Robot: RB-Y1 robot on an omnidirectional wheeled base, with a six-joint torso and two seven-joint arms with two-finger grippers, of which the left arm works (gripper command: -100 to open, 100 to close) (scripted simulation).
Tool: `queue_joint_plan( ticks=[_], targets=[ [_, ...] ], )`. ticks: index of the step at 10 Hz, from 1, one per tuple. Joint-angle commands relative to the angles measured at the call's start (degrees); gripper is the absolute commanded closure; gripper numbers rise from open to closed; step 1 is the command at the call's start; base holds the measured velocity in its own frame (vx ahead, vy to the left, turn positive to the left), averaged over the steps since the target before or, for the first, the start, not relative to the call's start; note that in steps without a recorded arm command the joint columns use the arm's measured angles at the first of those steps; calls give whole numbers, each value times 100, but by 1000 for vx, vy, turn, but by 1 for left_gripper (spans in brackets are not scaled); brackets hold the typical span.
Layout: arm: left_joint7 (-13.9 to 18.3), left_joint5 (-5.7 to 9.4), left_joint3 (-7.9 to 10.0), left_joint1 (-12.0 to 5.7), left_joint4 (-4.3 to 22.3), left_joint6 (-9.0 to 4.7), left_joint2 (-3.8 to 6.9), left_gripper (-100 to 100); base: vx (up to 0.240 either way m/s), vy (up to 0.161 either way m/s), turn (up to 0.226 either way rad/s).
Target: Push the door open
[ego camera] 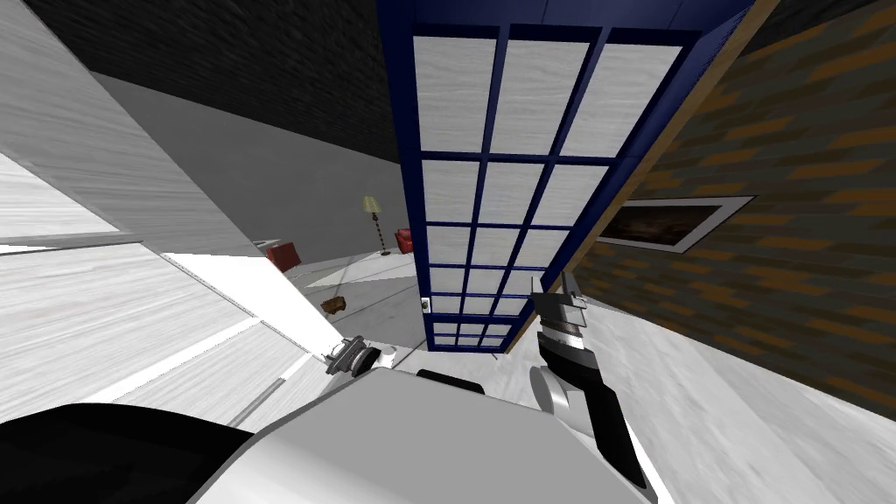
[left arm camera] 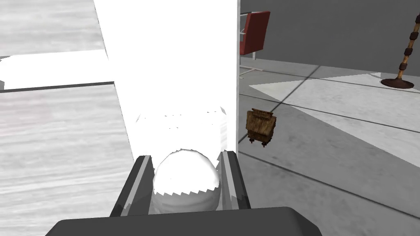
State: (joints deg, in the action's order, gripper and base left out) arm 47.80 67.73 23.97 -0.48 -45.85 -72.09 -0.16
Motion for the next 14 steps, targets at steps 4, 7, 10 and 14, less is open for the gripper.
queue_joint_plan(
  ticks=[4,7,10,14],
  targets=[
    [-77,206,274,-124,107,-262,-156,100,19,121,-99],
    [-110,441,495,-146,143,-473,69,100,9,131,-105],
    [-152,718,751,-166,175,-692,178,100,-1,192,-105],
    [-188,957,972,-183,203,-883,157,100,1,149,-78]
  ],
)
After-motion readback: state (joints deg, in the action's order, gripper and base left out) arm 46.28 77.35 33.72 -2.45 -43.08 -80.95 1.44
